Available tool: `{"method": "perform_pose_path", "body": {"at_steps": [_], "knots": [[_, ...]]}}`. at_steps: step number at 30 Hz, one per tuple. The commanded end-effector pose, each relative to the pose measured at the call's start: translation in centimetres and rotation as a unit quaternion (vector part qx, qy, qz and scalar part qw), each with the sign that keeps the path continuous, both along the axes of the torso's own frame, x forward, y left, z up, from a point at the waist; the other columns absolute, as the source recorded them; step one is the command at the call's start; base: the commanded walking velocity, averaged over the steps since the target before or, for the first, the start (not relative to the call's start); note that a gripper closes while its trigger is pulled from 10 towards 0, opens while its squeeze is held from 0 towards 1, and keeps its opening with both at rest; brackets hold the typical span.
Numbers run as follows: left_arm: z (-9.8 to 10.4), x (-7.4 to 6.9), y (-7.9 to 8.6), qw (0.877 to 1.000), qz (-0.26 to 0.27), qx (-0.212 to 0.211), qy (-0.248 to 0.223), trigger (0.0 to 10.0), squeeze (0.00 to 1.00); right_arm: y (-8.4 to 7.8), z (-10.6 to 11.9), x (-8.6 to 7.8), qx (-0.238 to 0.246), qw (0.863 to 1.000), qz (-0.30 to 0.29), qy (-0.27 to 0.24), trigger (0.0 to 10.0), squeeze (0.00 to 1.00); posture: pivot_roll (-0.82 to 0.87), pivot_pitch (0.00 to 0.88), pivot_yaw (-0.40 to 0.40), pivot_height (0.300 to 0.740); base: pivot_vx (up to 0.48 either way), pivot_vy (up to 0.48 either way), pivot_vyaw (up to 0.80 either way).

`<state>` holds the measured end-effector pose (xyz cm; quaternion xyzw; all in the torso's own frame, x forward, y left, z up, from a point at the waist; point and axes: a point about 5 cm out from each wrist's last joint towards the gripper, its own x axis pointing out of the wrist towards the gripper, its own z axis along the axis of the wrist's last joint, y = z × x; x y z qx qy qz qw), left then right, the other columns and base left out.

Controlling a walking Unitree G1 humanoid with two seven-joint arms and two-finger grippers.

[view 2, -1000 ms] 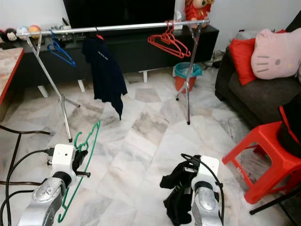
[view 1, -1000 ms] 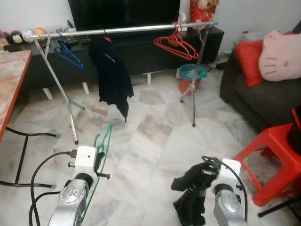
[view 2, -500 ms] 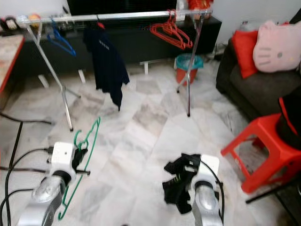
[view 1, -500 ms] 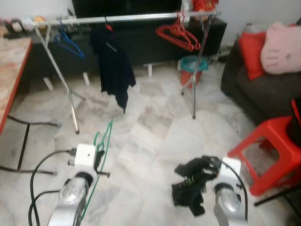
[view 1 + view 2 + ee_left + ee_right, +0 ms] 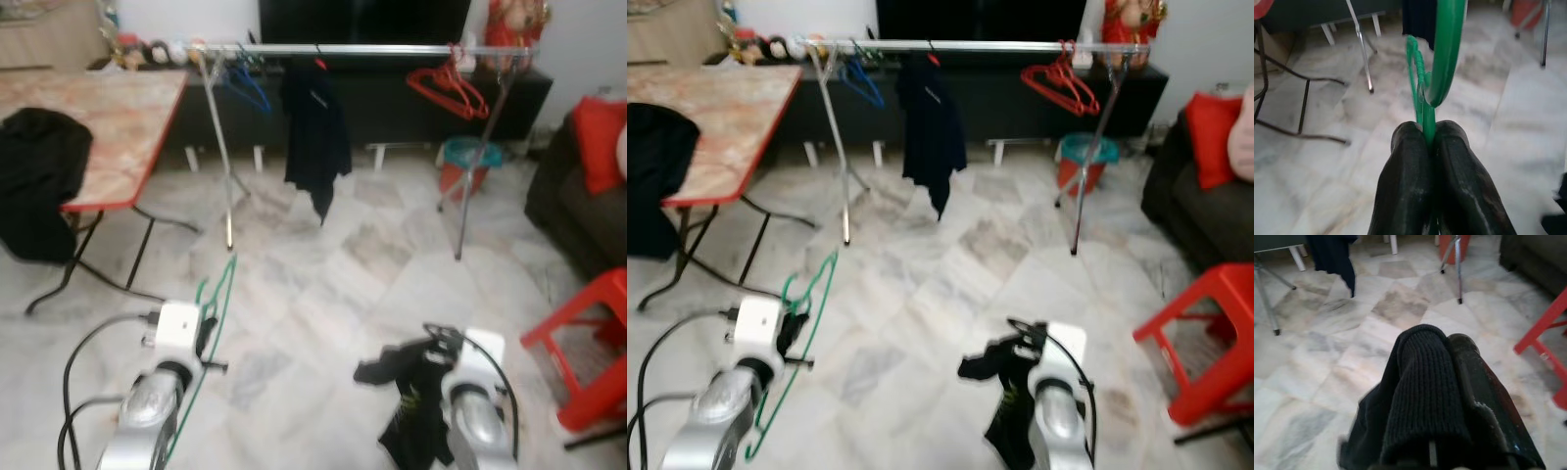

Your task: Hang hanger

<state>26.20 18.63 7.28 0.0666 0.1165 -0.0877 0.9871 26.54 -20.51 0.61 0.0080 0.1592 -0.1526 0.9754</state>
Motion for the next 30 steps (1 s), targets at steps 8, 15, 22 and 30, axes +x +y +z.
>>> {"method": "perform_pose_path", "body": {"at_steps": [8,15,22,30], "knots": [[2.3,1.3,-0.9,0.993,-0.113,0.010,0.015,10.0,0.00,-1.1,4.8,5.1,-0.018,0.999,0.021,-0.025,10.0,0.00,-0.03,0.000,0.026,0.740,0.000,0.000,0.00],[3.6,1.4,-2.3,0.977,-0.208,0.021,0.035,10.0,0.00,-0.7,10.0,9.8,-0.008,0.998,0.037,-0.042,10.0,0.00,-0.03,0.000,0.027,0.740,0.000,0.000,0.00],[5.5,1.0,-3.7,0.940,-0.334,0.010,0.063,10.0,0.00,1.9,12.2,12.1,-0.085,0.984,0.154,0.001,10.0,0.00,-0.02,0.000,0.027,0.740,0.000,0.000,0.00],[7.5,1.0,-4.9,0.912,-0.406,-0.017,0.065,10.0,0.00,4.2,14.5,13.4,-0.127,0.973,0.191,-0.009,10.0,0.00,-0.03,0.000,0.037,0.740,0.000,0.000,0.00]]}}
